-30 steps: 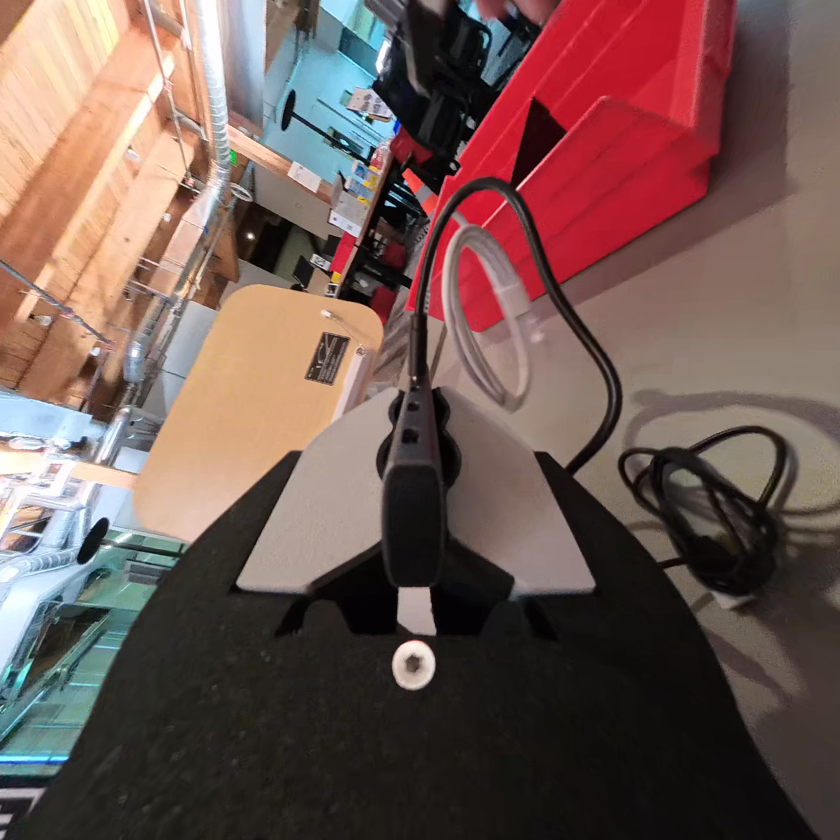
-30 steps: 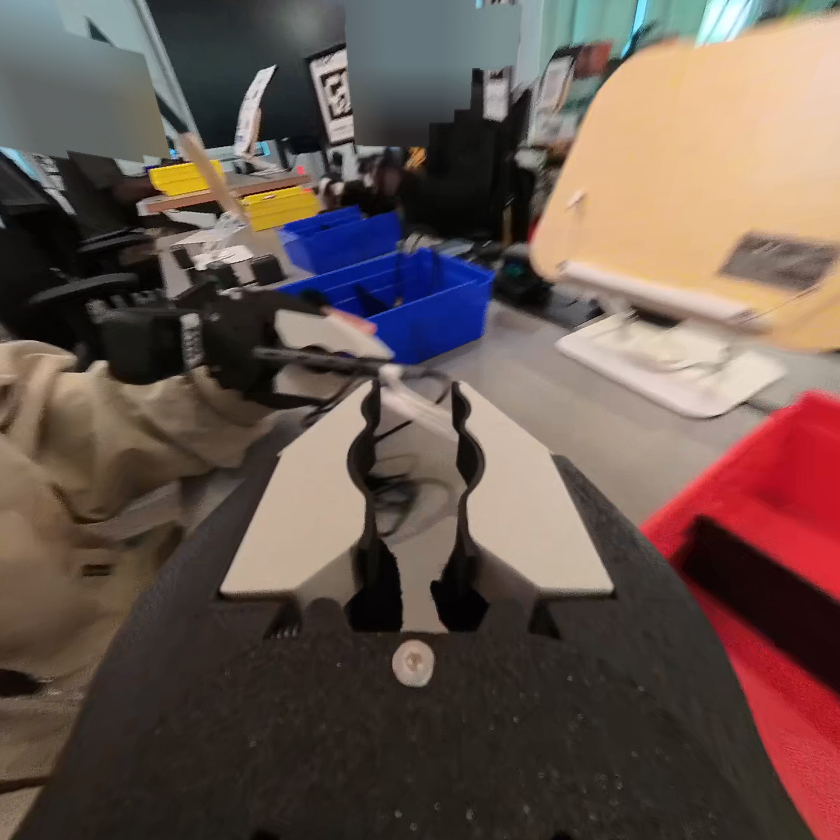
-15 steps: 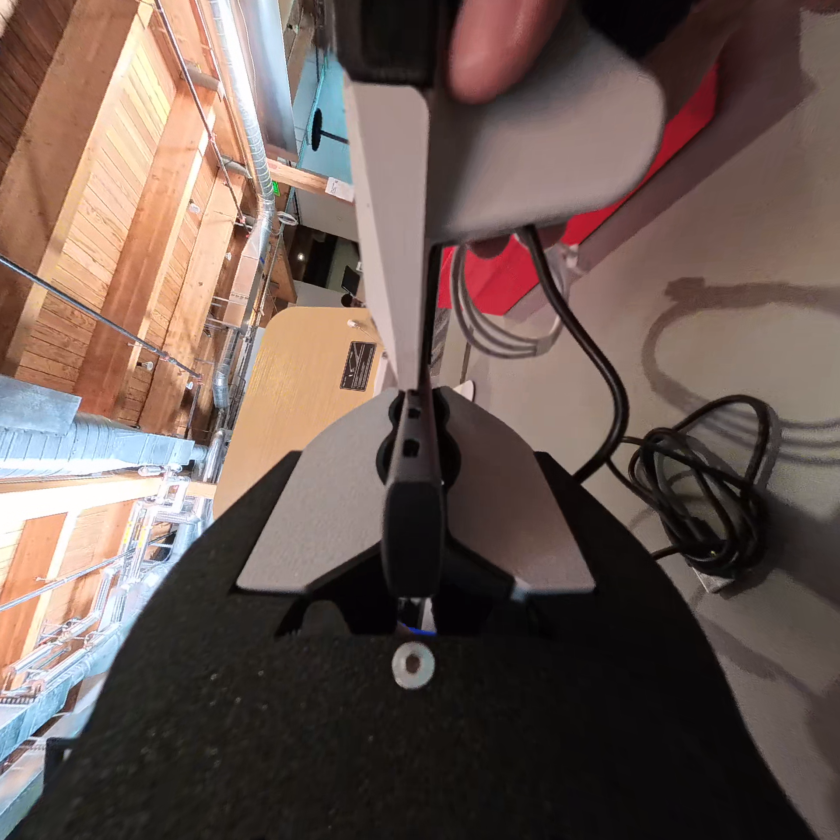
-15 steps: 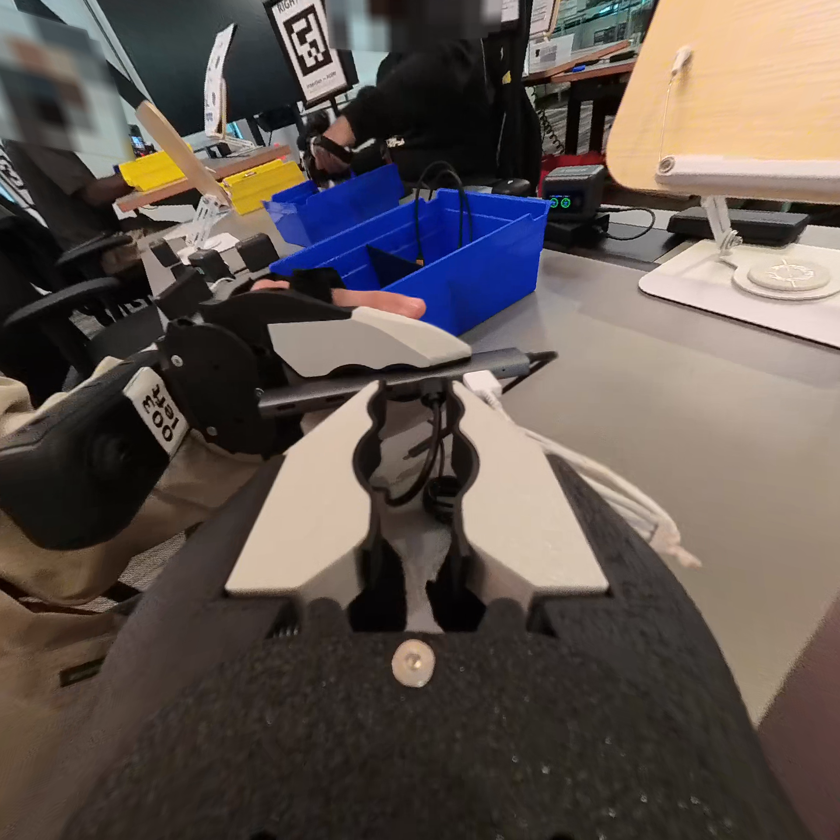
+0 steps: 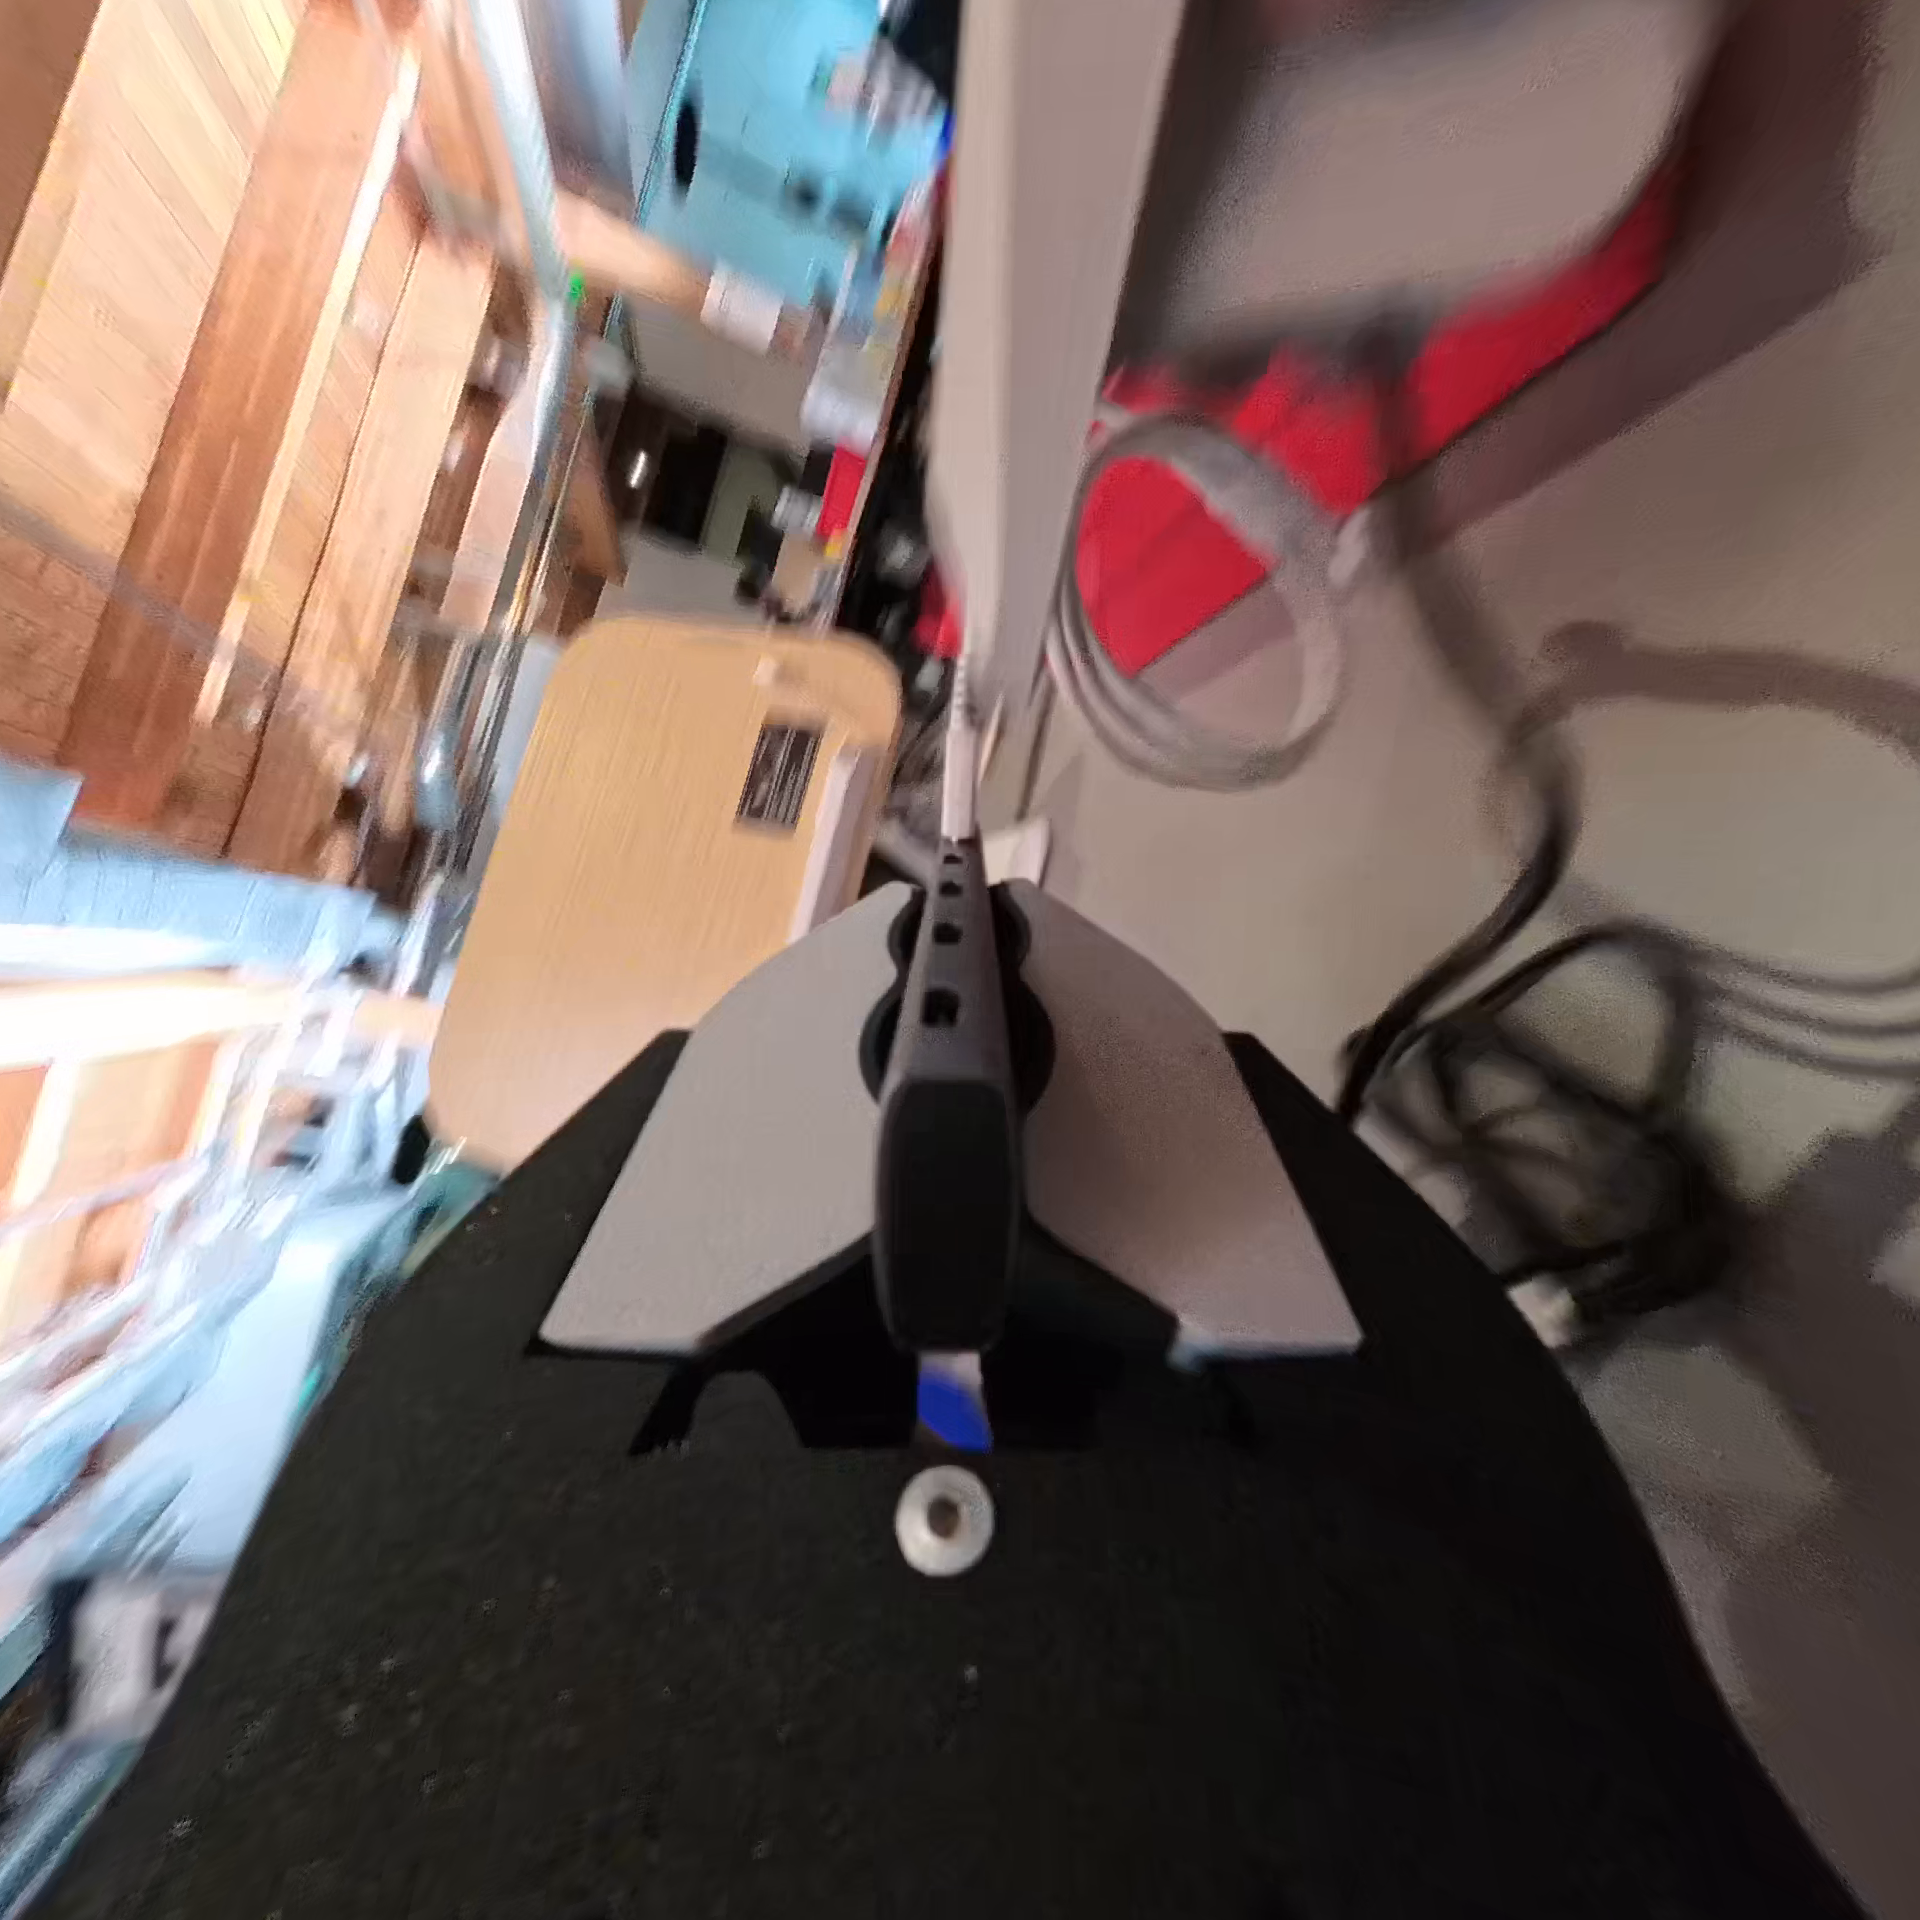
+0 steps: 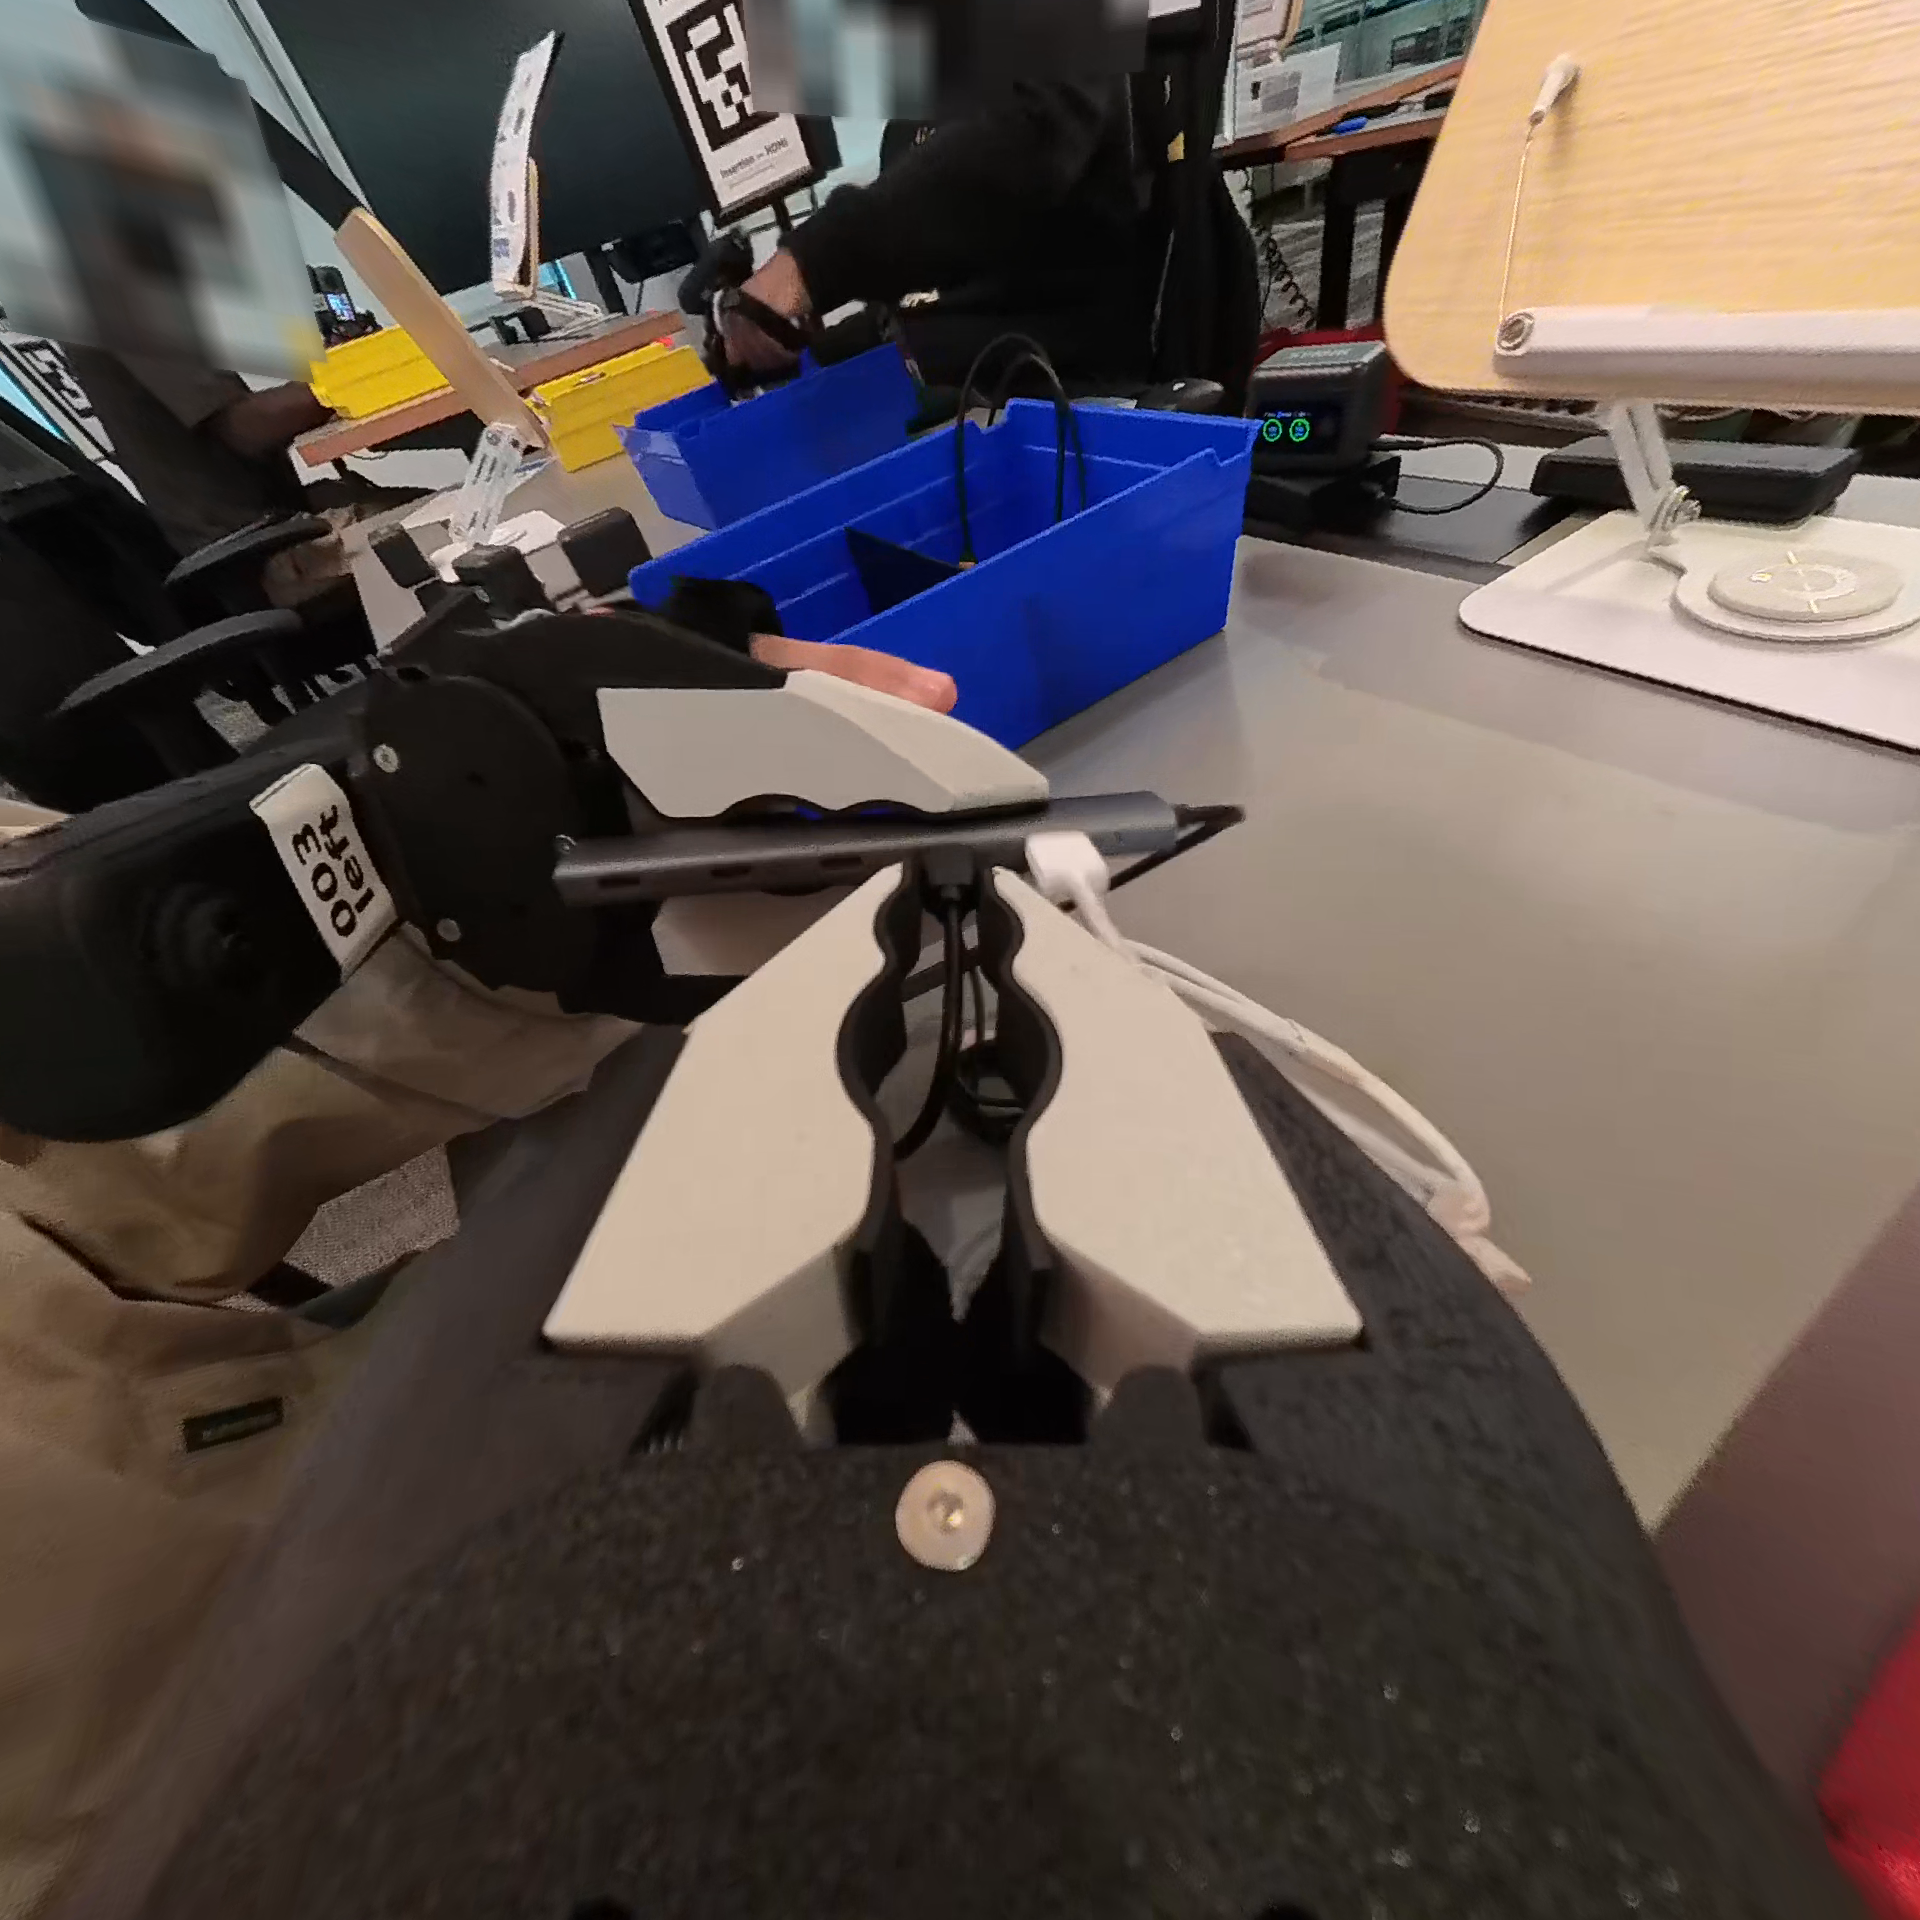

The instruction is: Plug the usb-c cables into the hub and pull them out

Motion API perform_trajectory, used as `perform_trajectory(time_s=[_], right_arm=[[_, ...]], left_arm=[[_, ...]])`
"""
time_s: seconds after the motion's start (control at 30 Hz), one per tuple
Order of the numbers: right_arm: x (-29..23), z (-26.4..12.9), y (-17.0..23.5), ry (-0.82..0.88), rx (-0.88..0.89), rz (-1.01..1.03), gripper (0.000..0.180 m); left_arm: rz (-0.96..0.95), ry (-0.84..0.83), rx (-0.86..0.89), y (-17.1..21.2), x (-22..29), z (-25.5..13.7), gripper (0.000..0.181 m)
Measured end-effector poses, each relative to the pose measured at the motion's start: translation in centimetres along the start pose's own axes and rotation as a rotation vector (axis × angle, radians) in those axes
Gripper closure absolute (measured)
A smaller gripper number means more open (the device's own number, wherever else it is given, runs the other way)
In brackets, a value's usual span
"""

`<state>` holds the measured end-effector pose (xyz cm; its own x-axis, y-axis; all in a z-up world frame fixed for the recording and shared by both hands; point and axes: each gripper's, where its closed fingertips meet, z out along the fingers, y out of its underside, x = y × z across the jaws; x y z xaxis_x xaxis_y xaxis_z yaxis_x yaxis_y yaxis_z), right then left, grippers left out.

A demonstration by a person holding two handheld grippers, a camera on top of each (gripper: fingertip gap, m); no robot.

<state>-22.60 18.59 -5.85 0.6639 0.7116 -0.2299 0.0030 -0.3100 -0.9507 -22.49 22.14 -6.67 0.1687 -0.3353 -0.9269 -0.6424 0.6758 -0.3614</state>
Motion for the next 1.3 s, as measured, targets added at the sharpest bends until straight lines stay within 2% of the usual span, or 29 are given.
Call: perform_trajectory(time_s=[0.03, 0.1, 0.17, 0.2, 0.3, 0.37, 0.47, 0.57, 0.67, 0.77, 0.83, 0.87, 0.97, 1.07, 1.13, 1.2, 1.3], right_arm=[[0.6, -0.8, -0.3, 0.020, 0.014, 0.005, 0.170], [2.2, -3.3, -0.9, 0.047, 0.039, 0.029, 0.170], [2.5, -4.8, -0.6, -0.006, 0.026, 0.071, 0.170], [2.3, -4.9, -0.1, -0.039, 0.003, 0.082, 0.170], [4.1, -4.4, 0.4, 0.061, -0.005, 0.012, 0.170], [4.2, -3.3, 0.2, 0.082, -0.018, -0.029, 0.170], [3.5, 0.2, 2.2, 0.023, -0.182, -0.022, 0.170], [3.1, 4.0, 4.2, -0.001, -0.248, -0.086, 0.170], [3.6, 7.0, 6.9, 0.015, -0.334, -0.172, 0.170], [3.1, 8.1, 8.6, -0.014, -0.411, -0.193, 0.170], [1.7, 8.0, 8.3, -0.079, -0.395, -0.157, 0.160], [1.9, 7.8, 8.0, -0.058, -0.382, -0.151, 0.151], [2.5, 6.6, 7.0, -0.004, -0.340, -0.171, 0.125], [2.7, 5.4, 6.7, 0.008, -0.332, -0.177, 0.117], [2.1, 4.9, 7.7, -0.040, -0.380, -0.172, 0.106], [1.2, 4.1, 8.2, -0.106, -0.410, -0.231, 0.104], [-2.1, 1.9, 7.8, -0.286, -0.433, -0.319, 0.093]], left_arm=[[-0.001, -0.029, -0.062, 1.6, -0.7, 0.0, 0.169], [-0.078, -0.011, -0.081, 3.8, -1.9, -0.5, 0.170], [-0.120, -0.040, -0.059, 2.5, -2.8, -0.9, 0.170], [-0.160, -0.069, -0.059, 1.8, -3.3, -0.9, 0.170], [-0.296, -0.185, -0.108, 2.6, -5.6, -1.5, 0.170], [-0.451, -0.252, -0.176, 4.8, -6.7, -2.5, 0.170], [-0.638, -0.350, -0.283, 7.6, -6.6, -4.6, 0.169], [-0.678, -0.440, -0.342, 8.9, -5.5, -6.7, 0.170], [-0.696, -0.487, -0.320, 8.8, -5.1, -7.8, 0.170], [-0.685, -0.504, -0.289, 8.6, -5.8, -8.3, 0.170], [-0.697, -0.509, -0.254, 8.4, -6.3, -8.6, 0.169], [-0.695, -0.511, -0.239, 8.2, -6.4, -8.8, 0.165], [-0.667, -0.511, -0.250, 8.4, -6.1, -9.3, 0.170], [-0.702, -0.486, -0.250, 8.8, -5.8, -9.4, 0.170], [-0.735, -0.467, -0.241, 9.0, -5.7, -9.4, 0.170], [-0.746, -0.459, -0.240, 9.3, -5.7, -9.5, 0.170], [-0.751, -0.463, -0.243, 9.6, -5.8, -9.7, 0.170]])
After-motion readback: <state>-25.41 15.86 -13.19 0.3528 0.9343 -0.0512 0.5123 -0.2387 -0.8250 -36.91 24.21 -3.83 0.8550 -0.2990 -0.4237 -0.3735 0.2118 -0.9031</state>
